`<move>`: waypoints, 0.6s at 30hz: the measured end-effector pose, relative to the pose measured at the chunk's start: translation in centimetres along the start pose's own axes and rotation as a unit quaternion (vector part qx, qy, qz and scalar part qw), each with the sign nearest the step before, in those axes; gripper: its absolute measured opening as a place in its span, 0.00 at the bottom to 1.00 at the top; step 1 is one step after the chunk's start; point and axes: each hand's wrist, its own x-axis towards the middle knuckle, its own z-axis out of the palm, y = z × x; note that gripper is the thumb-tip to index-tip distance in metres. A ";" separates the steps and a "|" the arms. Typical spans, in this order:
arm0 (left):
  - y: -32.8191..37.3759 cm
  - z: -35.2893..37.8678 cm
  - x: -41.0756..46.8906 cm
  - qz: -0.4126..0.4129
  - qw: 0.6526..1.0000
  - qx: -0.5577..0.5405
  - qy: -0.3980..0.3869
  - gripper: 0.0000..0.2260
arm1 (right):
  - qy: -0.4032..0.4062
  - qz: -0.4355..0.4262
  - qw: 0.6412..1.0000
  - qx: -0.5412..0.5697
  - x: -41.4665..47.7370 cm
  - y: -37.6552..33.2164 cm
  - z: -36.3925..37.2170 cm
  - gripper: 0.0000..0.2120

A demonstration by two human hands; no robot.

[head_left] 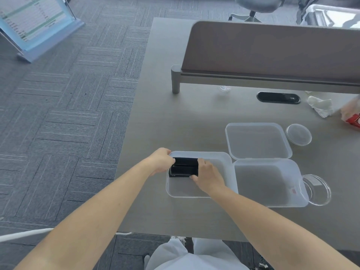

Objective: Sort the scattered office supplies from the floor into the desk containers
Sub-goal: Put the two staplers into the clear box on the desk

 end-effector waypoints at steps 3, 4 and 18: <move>0.1 0.1 -0.3 0.000 1.000 -0.003 0.001 0.14 | 0.004 -0.004 1.000 -0.028 0.0 -0.2 -0.1 0.19; 0.3 0.2 -0.6 0.000 1.000 0.001 0.002 0.14 | 0.009 -0.006 0.999 -0.039 0.0 -0.3 -0.1 0.19; 4.6 1.6 -4.8 0.183 0.961 0.200 0.062 0.17 | 0.030 -0.009 0.994 -0.100 -3.3 2.8 -9.0 0.09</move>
